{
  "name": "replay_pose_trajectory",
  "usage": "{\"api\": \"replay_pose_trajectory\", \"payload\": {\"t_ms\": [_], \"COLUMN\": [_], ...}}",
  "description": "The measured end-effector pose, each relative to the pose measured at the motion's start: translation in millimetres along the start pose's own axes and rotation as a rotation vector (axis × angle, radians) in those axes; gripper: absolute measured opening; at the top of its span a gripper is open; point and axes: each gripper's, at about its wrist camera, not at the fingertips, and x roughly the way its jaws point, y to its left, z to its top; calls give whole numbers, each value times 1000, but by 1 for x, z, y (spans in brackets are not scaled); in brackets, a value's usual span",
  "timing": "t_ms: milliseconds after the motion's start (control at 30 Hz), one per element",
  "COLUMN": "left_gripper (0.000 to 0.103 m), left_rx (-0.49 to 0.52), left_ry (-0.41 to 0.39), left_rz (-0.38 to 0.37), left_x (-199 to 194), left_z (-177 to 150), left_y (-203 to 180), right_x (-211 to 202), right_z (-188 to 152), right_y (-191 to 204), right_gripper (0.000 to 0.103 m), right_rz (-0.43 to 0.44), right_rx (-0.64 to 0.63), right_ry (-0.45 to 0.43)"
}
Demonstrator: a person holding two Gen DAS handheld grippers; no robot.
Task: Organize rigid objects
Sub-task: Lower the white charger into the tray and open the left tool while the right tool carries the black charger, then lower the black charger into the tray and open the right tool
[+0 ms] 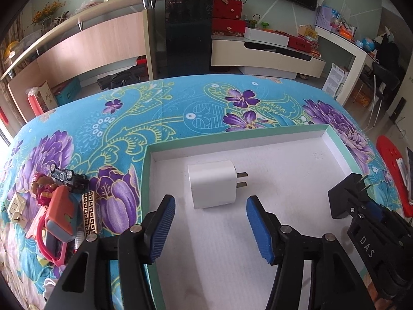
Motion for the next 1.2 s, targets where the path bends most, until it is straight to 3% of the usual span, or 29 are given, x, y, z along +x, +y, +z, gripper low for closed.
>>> {"api": "replay_pose_trajectory", "payload": {"t_ms": [233, 400, 600, 767, 800, 867, 1200], "left_gripper": [86, 103, 103, 103, 103, 103, 103], "left_rx": [-36, -64, -108, -156, -170, -197, -293], "left_ry": [-44, -64, -68, -85, -87, -89, -142], "left_rz": [78, 154, 195, 228, 231, 238, 308], "left_x": [-21, -30, -35, -41, -42, -44, -72], "left_z": [2, -2, -7, -16, -18, -22, -39], "left_y": [19, 39, 63, 82, 86, 94, 133], "right_x": [-9, -11, -16, -20, -21, -24, -51], "right_z": [3, 4, 5, 6, 5, 6, 6], "right_y": [-2, 5, 12, 21, 22, 26, 60], "right_gripper": [46, 66, 82, 84, 93, 101, 102], "right_rz": [3, 7, 13, 31, 32, 35, 116], "right_rx": [12, -17, -44, -61, -64, -75, -144], "right_ry": [-41, -56, -90, -106, -112, -125, -210]}}
